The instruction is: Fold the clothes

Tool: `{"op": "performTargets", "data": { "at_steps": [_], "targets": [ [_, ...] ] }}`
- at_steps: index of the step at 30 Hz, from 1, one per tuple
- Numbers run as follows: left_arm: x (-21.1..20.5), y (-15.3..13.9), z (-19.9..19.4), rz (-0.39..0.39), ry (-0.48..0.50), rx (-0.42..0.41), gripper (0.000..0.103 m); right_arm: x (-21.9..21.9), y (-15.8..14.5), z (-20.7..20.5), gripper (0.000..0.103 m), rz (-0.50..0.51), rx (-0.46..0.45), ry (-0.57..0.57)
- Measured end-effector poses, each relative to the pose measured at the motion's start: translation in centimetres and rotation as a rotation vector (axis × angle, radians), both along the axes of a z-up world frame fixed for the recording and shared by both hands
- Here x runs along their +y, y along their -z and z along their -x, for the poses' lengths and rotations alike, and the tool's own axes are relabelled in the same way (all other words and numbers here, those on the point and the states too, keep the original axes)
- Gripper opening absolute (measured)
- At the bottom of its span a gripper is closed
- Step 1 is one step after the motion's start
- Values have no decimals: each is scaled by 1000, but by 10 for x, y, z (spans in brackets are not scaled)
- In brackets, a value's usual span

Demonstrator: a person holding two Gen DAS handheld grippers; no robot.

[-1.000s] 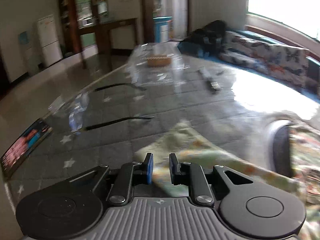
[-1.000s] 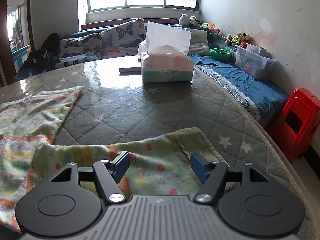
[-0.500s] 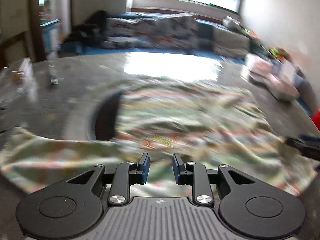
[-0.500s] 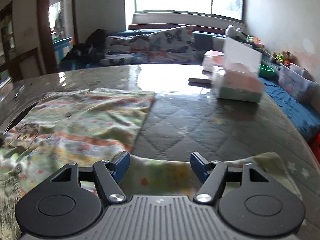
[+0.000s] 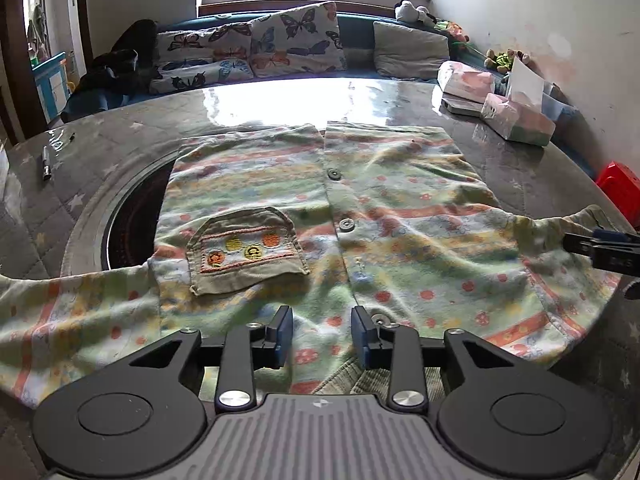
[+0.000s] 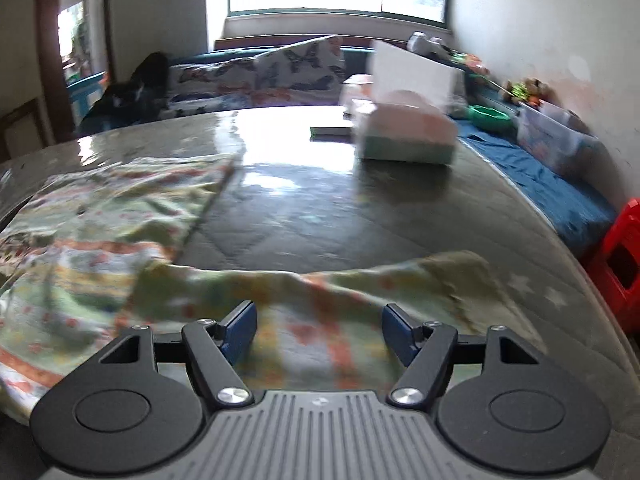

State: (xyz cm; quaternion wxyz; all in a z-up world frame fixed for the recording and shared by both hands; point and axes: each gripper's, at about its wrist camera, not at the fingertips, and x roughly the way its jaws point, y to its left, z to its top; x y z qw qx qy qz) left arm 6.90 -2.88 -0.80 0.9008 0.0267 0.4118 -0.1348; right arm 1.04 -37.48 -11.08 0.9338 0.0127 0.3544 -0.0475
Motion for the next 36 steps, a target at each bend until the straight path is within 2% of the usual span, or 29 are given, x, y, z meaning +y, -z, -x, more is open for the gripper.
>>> {"op": "performTargets", "data": {
  "at_steps": [8, 10, 13, 16, 18, 23, 28, 33, 36],
  "targets": [
    [3, -14, 0, 7, -3, -32, 40, -55, 0, 17, 69, 16, 4, 176],
    [1, -16, 0, 8, 3, -37, 40, -65, -1, 22, 64, 9, -1, 210],
    [-5, -17, 0, 13, 19, -39, 41, -75, -2, 26, 63, 17, -8, 263],
    [-13, -17, 1, 16, 43, -39, 42, -82, -3, 27, 63, -20, -13, 283],
    [-18, -17, 2, 17, 59, -37, 42, -85, 0, 27, 55, -28, -3, 291],
    [-30, -18, 2, 22, 88, -40, 45, -81, 3, 27, 51, -42, -4, 289],
    [-40, -20, 2, 25, 109, -48, 46, -79, 3, 28, 38, -51, -10, 298],
    [-46, -20, 2, 29, 111, -48, 46, -78, 1, 31, 17, -79, -18, 285],
    [-51, -18, 4, 27, 124, -44, 48, -76, -2, 32, 10, -97, -28, 276]
  ]
}}
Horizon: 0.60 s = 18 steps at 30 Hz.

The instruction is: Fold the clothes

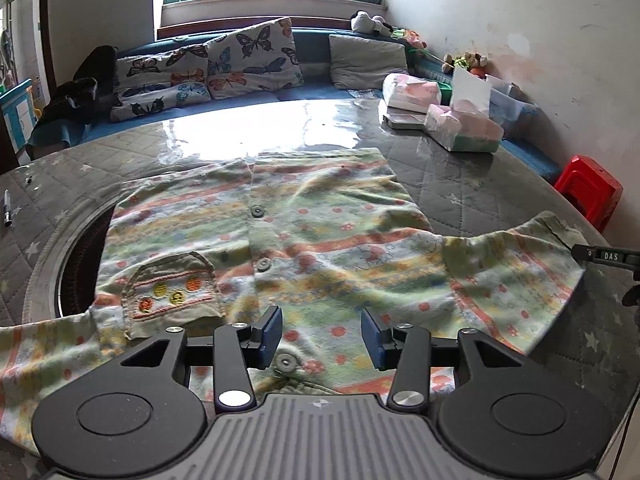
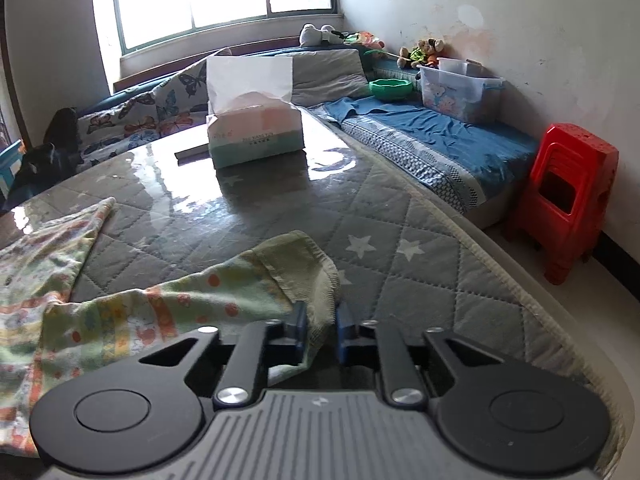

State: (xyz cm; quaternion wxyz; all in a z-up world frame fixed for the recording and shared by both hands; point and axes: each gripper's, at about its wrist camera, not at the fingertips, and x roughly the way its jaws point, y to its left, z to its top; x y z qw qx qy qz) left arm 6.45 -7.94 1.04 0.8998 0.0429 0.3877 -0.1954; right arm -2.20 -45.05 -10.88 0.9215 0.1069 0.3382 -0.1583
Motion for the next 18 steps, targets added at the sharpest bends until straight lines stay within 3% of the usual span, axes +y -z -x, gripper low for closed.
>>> {"op": "performTargets", "data": {
  "at_steps": [10, 18],
  "targets": [
    [-20, 7, 6, -7, 58, 13, 52, 15, -40, 9, 8, -44, -113, -92],
    [2, 4, -1, 5, -12, 5, 53, 62, -85, -1, 7, -81, -211, -309]
  ]
}}
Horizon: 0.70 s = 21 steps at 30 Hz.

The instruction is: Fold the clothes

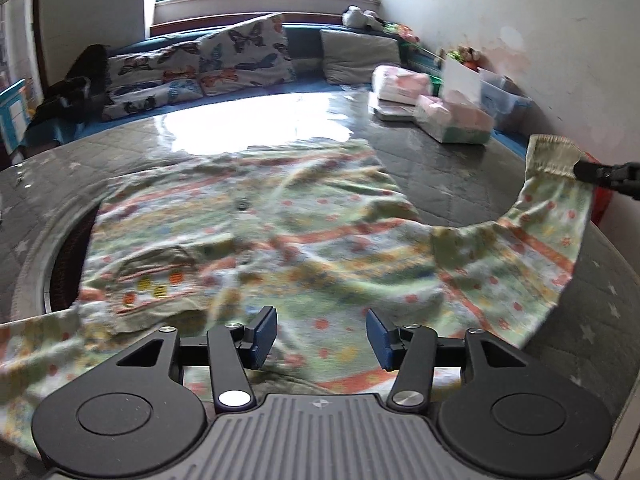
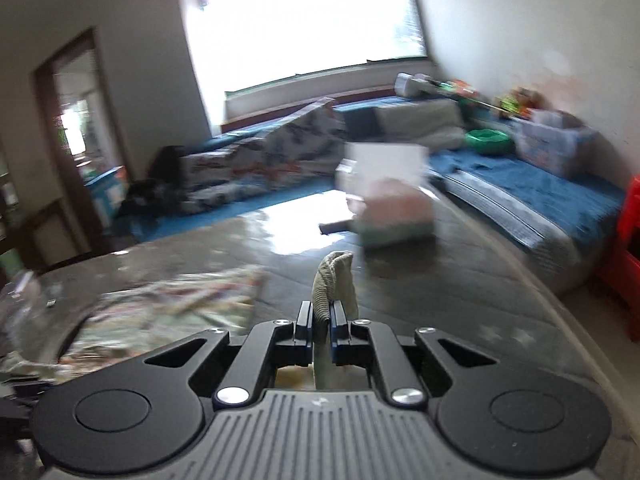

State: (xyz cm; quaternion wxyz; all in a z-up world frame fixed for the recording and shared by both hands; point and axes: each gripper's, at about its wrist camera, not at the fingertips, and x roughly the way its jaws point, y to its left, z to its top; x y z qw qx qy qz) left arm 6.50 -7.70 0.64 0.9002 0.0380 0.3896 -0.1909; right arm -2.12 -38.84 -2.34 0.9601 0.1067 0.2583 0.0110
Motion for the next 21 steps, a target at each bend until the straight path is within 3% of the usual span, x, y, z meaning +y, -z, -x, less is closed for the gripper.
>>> {"op": "performTargets", "data": {
  "at_steps": [14, 21],
  "targets": [
    [87, -12, -9, 59, -254, -28, 54, 133, -32, -46, 7, 25, -40, -430],
    [125, -17, -7, 79, -365, -46, 55, 205, -21, -55, 7, 67, -3, -616]
  ]
}}
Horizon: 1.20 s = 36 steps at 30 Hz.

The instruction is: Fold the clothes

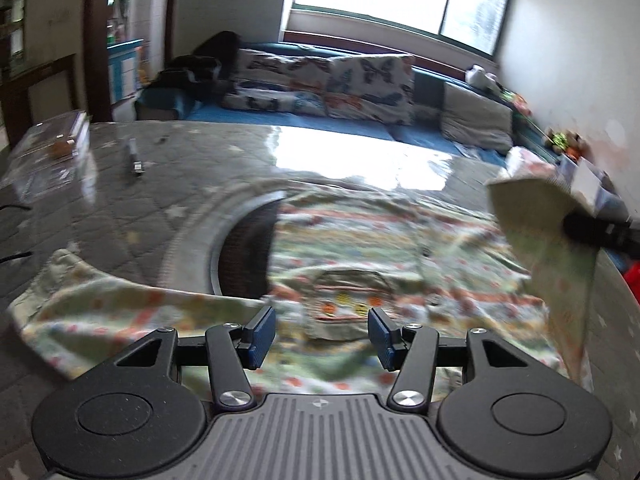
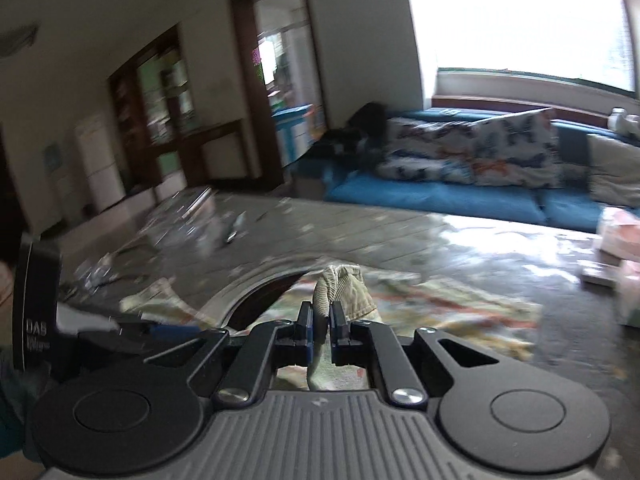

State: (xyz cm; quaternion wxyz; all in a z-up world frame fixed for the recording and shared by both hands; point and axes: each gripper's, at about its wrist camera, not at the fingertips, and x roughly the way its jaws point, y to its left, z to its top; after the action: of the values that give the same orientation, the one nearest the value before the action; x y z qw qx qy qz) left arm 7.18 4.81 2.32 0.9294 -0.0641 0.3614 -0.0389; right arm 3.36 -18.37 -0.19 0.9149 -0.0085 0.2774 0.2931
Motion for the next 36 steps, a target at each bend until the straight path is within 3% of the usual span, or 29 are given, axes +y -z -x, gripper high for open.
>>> {"op": "performTargets", "data": {
  "at_steps": [5, 8, 11, 16, 25, 27, 31, 36],
  "targets": [
    [19, 0, 3, 2, -53, 3, 55, 38, 21, 5, 8, 57, 43, -111],
    [24, 1, 4, 3, -71, 6, 55, 47, 30, 12, 19, 72, 63, -163],
    [25, 1, 4, 2, -73, 8, 55, 45, 30, 21, 21, 84, 57, -183],
    [8, -1, 6, 10, -9, -1, 55, 11, 36, 28, 21, 135, 87, -119],
    [-45, 13, 7, 2, 173, 33, 53, -65, 84, 36, 21, 233, 234, 103],
    [-52, 17, 7, -6, 197, 41, 52, -72, 84, 38, 20, 235, 236, 111],
    [-58, 21, 3, -6, 215, 51, 41, -72, 73, 30, 20, 255, 190, 120],
    [-57, 22, -4, 16, 218, 35, 32, -68, 68, 1, 21, 229, 145, 154]
  ]
}}
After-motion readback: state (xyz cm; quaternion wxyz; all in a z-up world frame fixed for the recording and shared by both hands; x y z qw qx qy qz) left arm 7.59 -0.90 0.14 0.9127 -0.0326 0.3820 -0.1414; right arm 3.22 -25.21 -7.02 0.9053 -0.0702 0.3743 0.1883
